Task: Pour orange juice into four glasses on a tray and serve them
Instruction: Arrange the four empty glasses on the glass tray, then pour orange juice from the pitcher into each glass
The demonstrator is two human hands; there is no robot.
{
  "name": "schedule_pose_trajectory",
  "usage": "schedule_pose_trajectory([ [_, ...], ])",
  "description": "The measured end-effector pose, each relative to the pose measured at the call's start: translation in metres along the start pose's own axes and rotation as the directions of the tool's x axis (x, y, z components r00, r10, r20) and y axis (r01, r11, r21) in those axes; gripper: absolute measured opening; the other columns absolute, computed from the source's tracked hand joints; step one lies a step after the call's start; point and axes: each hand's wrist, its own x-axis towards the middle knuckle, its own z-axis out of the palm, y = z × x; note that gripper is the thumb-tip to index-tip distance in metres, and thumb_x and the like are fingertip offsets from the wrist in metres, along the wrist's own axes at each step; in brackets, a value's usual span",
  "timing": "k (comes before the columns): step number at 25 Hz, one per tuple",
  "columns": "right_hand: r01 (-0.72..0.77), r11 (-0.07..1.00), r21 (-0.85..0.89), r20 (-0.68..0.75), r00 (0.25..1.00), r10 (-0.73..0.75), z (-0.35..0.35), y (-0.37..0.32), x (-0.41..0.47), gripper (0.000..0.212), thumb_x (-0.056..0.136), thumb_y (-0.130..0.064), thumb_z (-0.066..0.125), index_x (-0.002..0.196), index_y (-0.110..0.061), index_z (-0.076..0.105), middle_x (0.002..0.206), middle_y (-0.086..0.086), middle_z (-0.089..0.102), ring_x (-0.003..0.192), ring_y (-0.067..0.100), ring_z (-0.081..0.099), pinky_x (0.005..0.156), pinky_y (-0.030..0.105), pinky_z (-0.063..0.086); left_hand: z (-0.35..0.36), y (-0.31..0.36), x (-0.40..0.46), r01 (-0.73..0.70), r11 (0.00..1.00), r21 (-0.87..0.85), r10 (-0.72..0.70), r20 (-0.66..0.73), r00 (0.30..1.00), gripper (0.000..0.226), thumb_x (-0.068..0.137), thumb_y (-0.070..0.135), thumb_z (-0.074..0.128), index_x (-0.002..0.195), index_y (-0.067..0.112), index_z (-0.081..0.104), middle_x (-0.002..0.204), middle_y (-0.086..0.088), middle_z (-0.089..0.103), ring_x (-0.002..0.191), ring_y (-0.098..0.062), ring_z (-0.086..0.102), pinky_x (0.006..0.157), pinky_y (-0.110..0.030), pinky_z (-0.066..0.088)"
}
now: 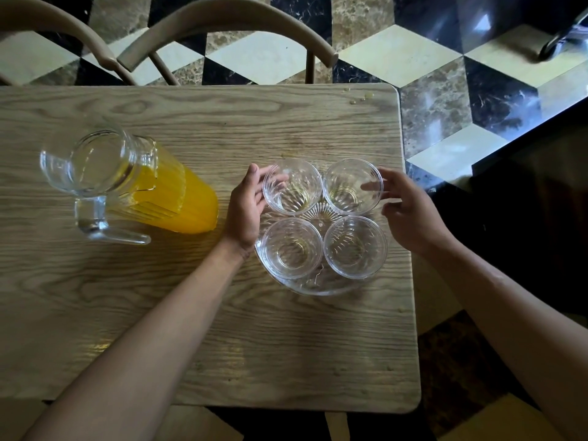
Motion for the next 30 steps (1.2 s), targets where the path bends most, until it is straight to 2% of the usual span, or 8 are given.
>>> schedule_pose_trajectory([
  [6, -0.05, 0.998, 0.035, -0.034, 0.998, 0.051, -0.01, -0.003, -0.006, 0.078, 0.079, 0.024, 0.04, 0.146, -0.015, 0.046, 0.123, -0.002, 0.064, 0.1, 0.017, 0.065, 0.084, 0.036, 0.053, -0.008, 0.005, -0.011, -0.033, 0.999, 0.038, 0.035, -0.049, 0.998, 0.062, 0.099, 0.055, 0.032, 0.141, 0.017, 0.057, 0.137, -0.008, 0.067, 0.137, -0.02, 0.06, 0.118, -0.038, 0.046],
  [8, -0.05, 0.997, 0.066, -0.079, 0.995, 0.055, -0.022, -0.018, -0.012, 0.072, 0.083, 0.022, 0.045, 0.146, -0.013, 0.046, 0.125, 0.0, 0.062, 0.105, 0.019, 0.065, 0.089, 0.04, 0.056, -0.013, 0.018, -0.02, -0.07, 0.996, 0.051, 0.075, -0.093, 0.993, 0.065, 0.099, 0.054, 0.032, 0.144, 0.013, 0.055, 0.135, -0.006, 0.068, 0.132, -0.016, 0.063, 0.114, -0.033, 0.049],
  [12, -0.009, 0.991, 0.135, -0.061, 0.998, 0.018, -0.04, -0.059, -0.047, 0.07, 0.084, 0.018, 0.053, 0.147, -0.012, 0.045, 0.135, 0.004, 0.061, 0.123, 0.018, 0.06, 0.101, 0.037, 0.053, -0.015, 0.049, -0.057, -0.153, 0.984, 0.096, 0.167, -0.159, 0.973, 0.058, 0.101, 0.049, 0.032, 0.141, 0.014, 0.054, 0.137, -0.011, 0.065, 0.133, -0.022, 0.062, 0.116, -0.037, 0.048],
  [15, 0.028, 0.987, 0.161, -0.016, 1.0, -0.026, -0.044, -0.087, -0.072, 0.071, 0.078, 0.003, 0.056, 0.146, -0.015, 0.047, 0.141, 0.005, 0.059, 0.131, 0.017, 0.054, 0.111, 0.045, 0.046, -0.001, 0.076, -0.096, -0.189, 0.971, 0.149, 0.212, -0.161, 0.964, 0.053, 0.102, 0.045, 0.033, 0.14, 0.015, 0.054, 0.138, -0.011, 0.063, 0.133, -0.021, 0.061, 0.118, -0.038, 0.046],
  [18, 0.117, 0.984, 0.137, 0.026, 0.992, -0.122, -0.038, -0.114, -0.098, 0.065, 0.08, -0.014, 0.057, 0.144, -0.016, 0.049, 0.142, 0.002, 0.059, 0.131, 0.015, 0.055, 0.112, 0.045, 0.046, 0.009, 0.089, -0.138, -0.256, 0.948, 0.187, 0.291, -0.191, 0.937, 0.049, 0.103, 0.047, 0.038, 0.14, 0.018, 0.054, 0.14, -0.008, 0.063, 0.139, -0.023, 0.059, 0.119, -0.036, 0.045],
  [23, 0.27, 0.958, 0.1, 0.158, 0.946, -0.283, 0.016, -0.152, -0.127, 0.043, 0.096, -0.011, 0.06, 0.138, -0.014, 0.057, 0.137, -0.001, 0.063, 0.125, 0.014, 0.06, 0.11, 0.035, 0.047, -0.01, 0.09, -0.204, -0.264, 0.941, 0.21, 0.32, -0.305, 0.897, 0.056, 0.096, 0.06, 0.043, 0.133, 0.019, 0.058, 0.13, -0.003, 0.07, 0.128, -0.022, 0.067, 0.113, -0.037, 0.05],
  [27, 0.364, 0.922, 0.136, 0.184, 0.905, -0.384, 0.076, -0.187, -0.13, 0.038, 0.093, -0.021, 0.058, 0.129, -0.014, 0.064, 0.126, 0.0, 0.07, 0.116, 0.016, 0.066, 0.103, 0.04, 0.052, -0.059, 0.088, -0.238, -0.267, 0.937, 0.226, 0.338, -0.381, 0.861, 0.045, 0.096, 0.053, 0.053, 0.128, 0.022, 0.062, 0.123, -0.01, 0.073, 0.122, -0.029, 0.07, 0.11, -0.04, 0.053],
  [30, 0.366, 0.914, 0.173, 0.16, 0.906, -0.393, 0.113, -0.21, -0.128, 0.035, 0.095, -0.02, 0.06, 0.127, -0.01, 0.065, 0.124, 0.004, 0.072, 0.115, 0.018, 0.067, 0.102, 0.04, 0.053, -0.099, 0.081, -0.235, -0.237, 0.942, 0.239, 0.316, -0.392, 0.864, 0.049, 0.089, 0.048, 0.062, 0.129, 0.019, 0.061, 0.122, -0.008, 0.072, 0.119, -0.021, 0.07, 0.11, -0.039, 0.054],
])
